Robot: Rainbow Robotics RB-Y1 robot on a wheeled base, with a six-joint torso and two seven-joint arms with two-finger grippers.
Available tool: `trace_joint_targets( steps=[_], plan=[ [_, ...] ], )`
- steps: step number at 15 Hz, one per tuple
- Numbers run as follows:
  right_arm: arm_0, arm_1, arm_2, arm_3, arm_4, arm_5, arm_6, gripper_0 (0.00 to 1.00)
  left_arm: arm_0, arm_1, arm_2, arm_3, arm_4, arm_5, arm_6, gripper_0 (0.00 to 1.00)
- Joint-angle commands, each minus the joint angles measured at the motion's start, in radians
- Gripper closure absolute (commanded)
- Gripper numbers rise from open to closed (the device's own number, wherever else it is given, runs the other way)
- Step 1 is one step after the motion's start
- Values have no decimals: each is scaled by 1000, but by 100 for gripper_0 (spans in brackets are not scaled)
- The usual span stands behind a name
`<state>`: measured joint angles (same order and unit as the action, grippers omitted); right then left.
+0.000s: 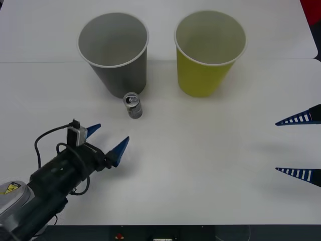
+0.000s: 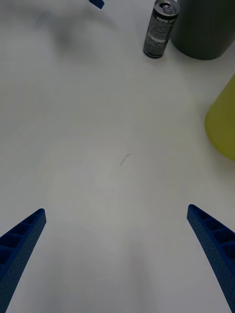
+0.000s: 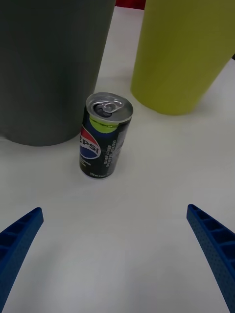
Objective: Put the can into the green bin and the plastic bottle into the gray bin
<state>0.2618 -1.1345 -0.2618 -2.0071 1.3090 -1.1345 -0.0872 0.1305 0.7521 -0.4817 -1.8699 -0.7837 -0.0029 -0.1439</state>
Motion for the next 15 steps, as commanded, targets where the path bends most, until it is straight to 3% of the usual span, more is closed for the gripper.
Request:
trace_joint_targets(
  steps=[1, 7, 15],
  plan=[
    [0, 0, 0, 0, 0, 0, 0, 0, -43, -43, -49, 18, -42, 121, 1, 0],
    [0, 0, 0, 0, 0, 0, 0, 0, -233, -212, -75, 252, -161, 146, 33, 0],
    [0, 0, 0, 0, 0, 0, 0, 0, -285, -269, -75, 314, -201, 147, 60, 0]
  ],
)
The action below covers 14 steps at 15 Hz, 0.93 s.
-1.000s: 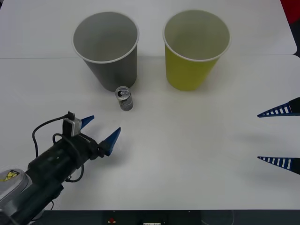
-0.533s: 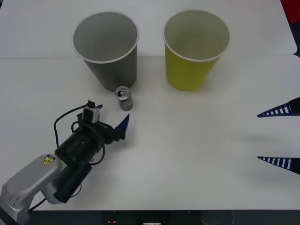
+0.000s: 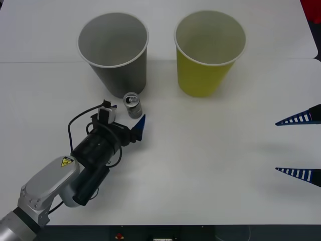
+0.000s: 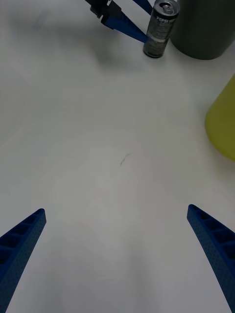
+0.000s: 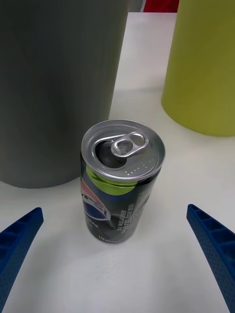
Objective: Put the can into the green bin and the plastic bottle into the gray bin
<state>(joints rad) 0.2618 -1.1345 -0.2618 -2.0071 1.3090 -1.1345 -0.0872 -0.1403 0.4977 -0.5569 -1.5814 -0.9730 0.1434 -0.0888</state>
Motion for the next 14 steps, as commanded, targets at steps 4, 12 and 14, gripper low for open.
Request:
trace_joint_targets(
  steps=[4, 12, 14],
  plan=[
    [0, 0, 0, 0, 0, 0, 0, 0, -55, -50, 2, 80, -35, 8, 20, 0],
    [0, 0, 0, 0, 0, 0, 0, 0, -121, -85, 3, 159, -62, 33, 40, 0],
    [0, 0, 0, 0, 0, 0, 0, 0, -124, -87, 3, 164, -70, 35, 44, 0]
  ],
)
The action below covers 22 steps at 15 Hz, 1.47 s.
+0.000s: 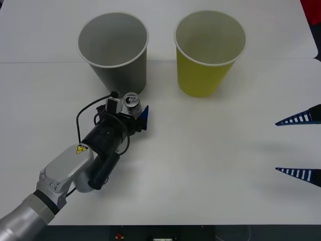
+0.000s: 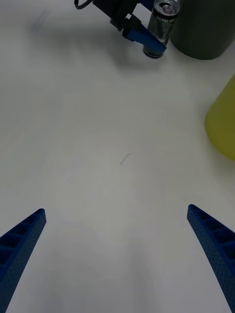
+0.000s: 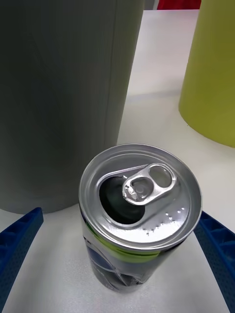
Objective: Put the can into the green bin and the plastic bottle into the gray bin
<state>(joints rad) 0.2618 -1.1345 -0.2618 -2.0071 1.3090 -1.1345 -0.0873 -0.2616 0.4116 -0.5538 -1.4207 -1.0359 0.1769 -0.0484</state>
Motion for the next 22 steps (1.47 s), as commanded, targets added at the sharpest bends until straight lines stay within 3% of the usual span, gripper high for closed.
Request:
trace_joint_targets(
  steps=[1, 2, 3, 4, 5, 17, 22],
  plan=[
    [0, 0, 0, 0, 0, 0, 0, 0, -2, -2, 0, 3, -9, 3, 7, 0],
    [0, 0, 0, 0, 0, 0, 0, 0, -2, 0, 0, 3, -10, 3, 7, 0],
    [0, 0, 0, 0, 0, 0, 0, 0, -2, 0, 0, 2, -21, 3, 9, 28],
    [0, 0, 0, 0, 0, 0, 0, 0, -2, 0, 0, 3, -35, 3, 12, 88],
    [0, 0, 0, 0, 0, 0, 0, 0, -2, 0, 0, 2, -49, 3, 15, 100],
    [0, 0, 0, 0, 0, 0, 0, 0, 10, 6, -3, 0, -82, -22, 41, 100],
    [0, 0, 0, 0, 0, 0, 0, 0, 76, 82, -5, -93, -81, -135, 75, 100]
  ],
)
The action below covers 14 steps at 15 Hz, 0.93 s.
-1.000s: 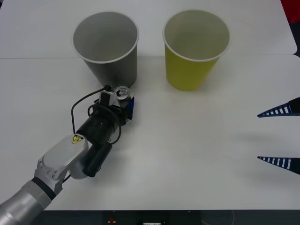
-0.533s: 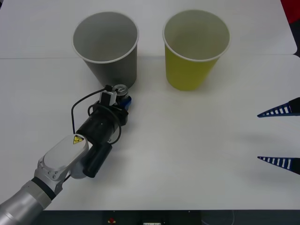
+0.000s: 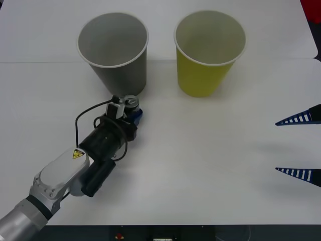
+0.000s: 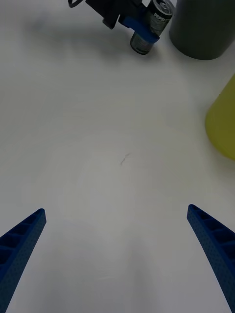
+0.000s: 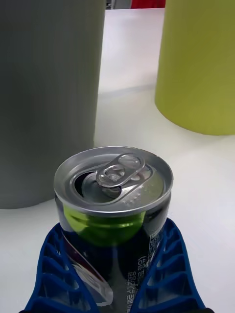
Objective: Put the can into the green bin and the plastic bottle into the gray bin
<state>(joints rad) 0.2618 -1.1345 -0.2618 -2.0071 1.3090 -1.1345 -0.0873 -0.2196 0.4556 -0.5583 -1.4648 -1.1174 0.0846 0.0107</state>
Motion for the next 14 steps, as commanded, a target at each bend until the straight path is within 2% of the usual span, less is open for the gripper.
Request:
trace_joint_targets(
  steps=[1, 6, 11, 14],
  plan=[
    [0, 0, 0, 0, 0, 0, 0, 0, 57, 66, 0, -83, 4, -62, 23, 100],
    [0, 0, 0, 0, 0, 0, 0, 0, 152, 209, -2, -246, 16, -160, 78, 100],
    [0, 0, 0, 0, 0, 0, 0, 0, 155, 353, 11, -361, -2, -368, 305, 100],
    [0, 0, 0, 0, 0, 0, 0, 0, 124, 419, 51, -419, -48, -520, 496, 100]
  ],
)
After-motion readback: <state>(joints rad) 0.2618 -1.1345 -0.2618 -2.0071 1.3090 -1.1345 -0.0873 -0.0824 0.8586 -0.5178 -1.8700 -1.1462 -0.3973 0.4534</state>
